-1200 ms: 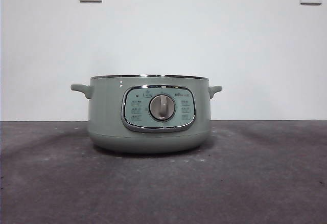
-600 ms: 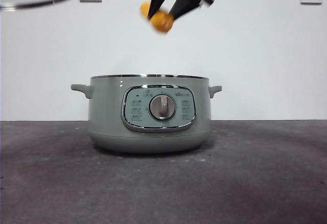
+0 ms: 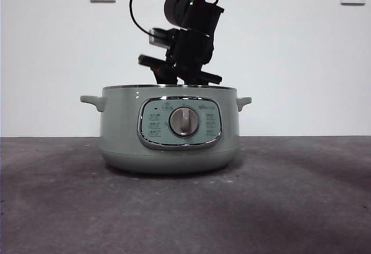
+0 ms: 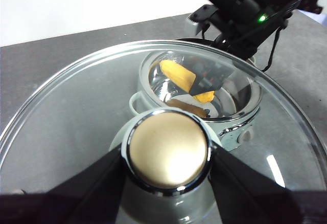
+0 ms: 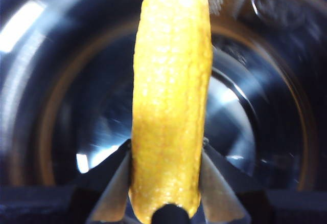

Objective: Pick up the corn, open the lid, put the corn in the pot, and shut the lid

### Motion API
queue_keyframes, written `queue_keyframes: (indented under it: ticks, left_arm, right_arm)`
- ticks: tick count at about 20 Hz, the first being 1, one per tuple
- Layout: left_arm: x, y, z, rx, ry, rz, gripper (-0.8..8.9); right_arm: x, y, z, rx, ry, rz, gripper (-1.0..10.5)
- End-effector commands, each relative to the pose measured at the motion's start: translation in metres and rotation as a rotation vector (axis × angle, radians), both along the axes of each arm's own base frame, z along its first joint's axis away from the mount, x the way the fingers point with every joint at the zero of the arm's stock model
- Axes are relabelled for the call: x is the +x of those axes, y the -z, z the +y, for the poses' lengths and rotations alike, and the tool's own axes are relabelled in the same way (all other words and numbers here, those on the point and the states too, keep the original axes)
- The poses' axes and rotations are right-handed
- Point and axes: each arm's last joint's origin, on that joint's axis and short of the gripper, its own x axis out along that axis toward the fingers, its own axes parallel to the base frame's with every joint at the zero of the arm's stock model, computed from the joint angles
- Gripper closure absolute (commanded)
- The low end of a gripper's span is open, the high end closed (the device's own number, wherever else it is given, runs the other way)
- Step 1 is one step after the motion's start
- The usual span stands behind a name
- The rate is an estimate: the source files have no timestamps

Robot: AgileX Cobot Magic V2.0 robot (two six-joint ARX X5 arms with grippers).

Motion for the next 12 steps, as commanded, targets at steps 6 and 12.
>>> queue_keyframes:
  ticks: [6,12]
  left_arm:
    - [-0.005,-0.009,-0.001,-0.03,0.045,-0.058,8.21]
    - [-0.005,-0.008,-0.001,-0.038,0.046,-0.053,8.21]
  right_arm:
    - [0.001,0.033,0.003,-0.129,-0.018,0.066,9.6]
    - [-0.002,0.035,0.008,-0.131,-0.022,0.078,5.2]
